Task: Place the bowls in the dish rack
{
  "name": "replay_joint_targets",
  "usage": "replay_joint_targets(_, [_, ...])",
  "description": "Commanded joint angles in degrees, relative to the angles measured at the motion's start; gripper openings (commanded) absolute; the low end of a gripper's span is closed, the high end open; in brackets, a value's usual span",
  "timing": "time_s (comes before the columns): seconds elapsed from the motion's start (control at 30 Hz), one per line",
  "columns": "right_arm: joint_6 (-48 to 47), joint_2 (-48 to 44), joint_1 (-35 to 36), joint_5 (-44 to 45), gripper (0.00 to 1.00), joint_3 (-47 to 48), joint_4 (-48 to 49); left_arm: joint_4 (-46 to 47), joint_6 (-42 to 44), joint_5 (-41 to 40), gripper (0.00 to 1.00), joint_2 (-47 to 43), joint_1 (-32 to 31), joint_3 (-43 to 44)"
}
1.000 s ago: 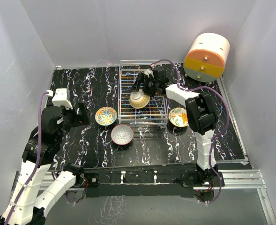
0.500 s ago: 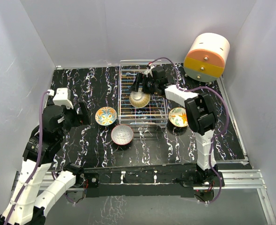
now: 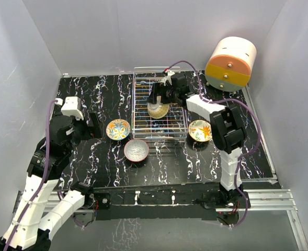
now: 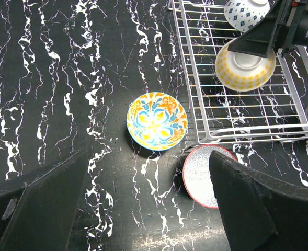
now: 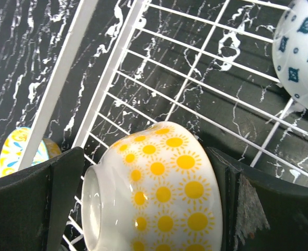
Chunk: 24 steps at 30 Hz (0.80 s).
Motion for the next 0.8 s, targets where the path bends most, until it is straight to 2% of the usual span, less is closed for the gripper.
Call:
replay_joint_targets(0.0, [1.1, -3.7, 0.0, -6.2, 0.99, -0.8, 7.5, 0.5, 0.3, 0.3, 0.97, 0.0, -0.2, 0.1])
replay_joint_targets(0.17, [1.9, -0.9, 0.5, -6.9, 0.99, 1.6, 4.8, 0.2, 0.3, 0.3, 0.97, -0.3, -0.2, 0.1])
replay_joint_targets(0.4, [0.6, -3.7, 0.4, 1.0, 0.99, -0.8, 4.9, -0.5, 0.3, -0.1, 0.97, -0.9, -0.2, -0.2])
replay_joint_targets(0.77, [-4.2, -7.8, 0.1, 8.9, 0.99, 0.5, -3.2, -0.4, 0.2, 0.0, 0.97, -1.0, -0.2, -0.1])
